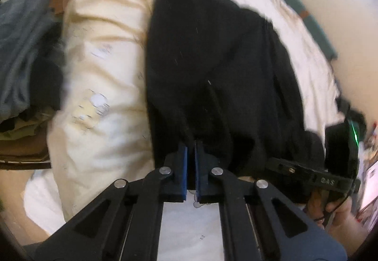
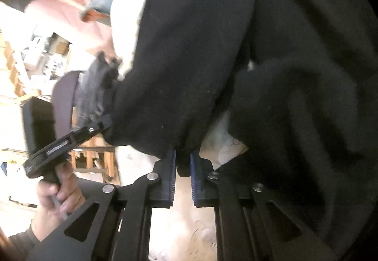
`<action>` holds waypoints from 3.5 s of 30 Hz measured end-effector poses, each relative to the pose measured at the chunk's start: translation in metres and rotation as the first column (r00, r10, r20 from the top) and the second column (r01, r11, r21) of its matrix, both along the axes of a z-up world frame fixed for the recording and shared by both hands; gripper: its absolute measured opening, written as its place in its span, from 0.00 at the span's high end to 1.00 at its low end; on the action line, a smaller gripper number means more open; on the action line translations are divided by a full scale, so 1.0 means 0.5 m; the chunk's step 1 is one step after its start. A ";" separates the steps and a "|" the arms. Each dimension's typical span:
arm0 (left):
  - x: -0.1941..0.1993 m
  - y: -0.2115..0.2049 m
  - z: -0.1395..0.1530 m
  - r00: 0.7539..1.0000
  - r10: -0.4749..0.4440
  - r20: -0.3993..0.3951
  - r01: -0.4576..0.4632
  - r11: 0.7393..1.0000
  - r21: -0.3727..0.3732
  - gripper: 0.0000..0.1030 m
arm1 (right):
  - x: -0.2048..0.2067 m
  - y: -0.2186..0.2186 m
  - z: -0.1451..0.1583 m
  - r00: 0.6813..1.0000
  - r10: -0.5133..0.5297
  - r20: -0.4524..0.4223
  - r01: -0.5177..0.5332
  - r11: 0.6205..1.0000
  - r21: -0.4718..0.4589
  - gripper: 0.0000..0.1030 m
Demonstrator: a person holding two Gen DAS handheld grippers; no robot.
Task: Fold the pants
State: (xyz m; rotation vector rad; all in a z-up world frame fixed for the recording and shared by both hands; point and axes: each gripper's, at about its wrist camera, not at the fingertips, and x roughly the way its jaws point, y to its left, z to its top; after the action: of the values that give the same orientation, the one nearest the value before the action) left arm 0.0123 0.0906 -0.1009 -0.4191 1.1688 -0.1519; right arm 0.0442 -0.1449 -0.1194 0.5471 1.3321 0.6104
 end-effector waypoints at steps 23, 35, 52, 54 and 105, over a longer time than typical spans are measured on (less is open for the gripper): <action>-0.036 0.022 -0.062 0.978 0.042 -0.203 -0.028 0.997 0.069 0.30 | -0.055 -0.080 -0.016 0.972 -0.005 -0.234 -0.034 0.986 -0.160 0.87; -0.008 -0.057 -0.084 0.979 -0.096 -0.179 0.109 0.992 0.070 0.96 | -0.014 -0.119 0.035 0.992 -0.125 -0.027 0.122 0.989 -0.085 0.64; -0.047 -0.024 -0.038 0.988 -0.053 -0.142 0.086 0.968 0.237 0.96 | -0.046 -0.046 -0.046 0.992 -0.005 -0.128 -0.026 0.970 -0.240 0.86; -0.044 -0.026 -0.056 0.983 -0.044 -0.177 0.093 0.955 0.280 0.92 | -0.046 -0.045 -0.050 0.991 -0.010 -0.136 -0.026 0.966 -0.258 0.73; -0.027 -0.129 0.071 0.993 -0.007 0.122 -0.023 0.971 0.237 0.16 | -0.107 -0.418 0.298 0.836 -0.491 0.246 0.536 0.828 -0.166 0.99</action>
State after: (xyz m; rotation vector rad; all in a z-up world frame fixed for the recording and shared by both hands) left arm -0.0012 0.0258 -0.0655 -0.2000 1.0498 -0.0287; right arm -0.0090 -0.3537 0.0297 0.6103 0.9892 0.0531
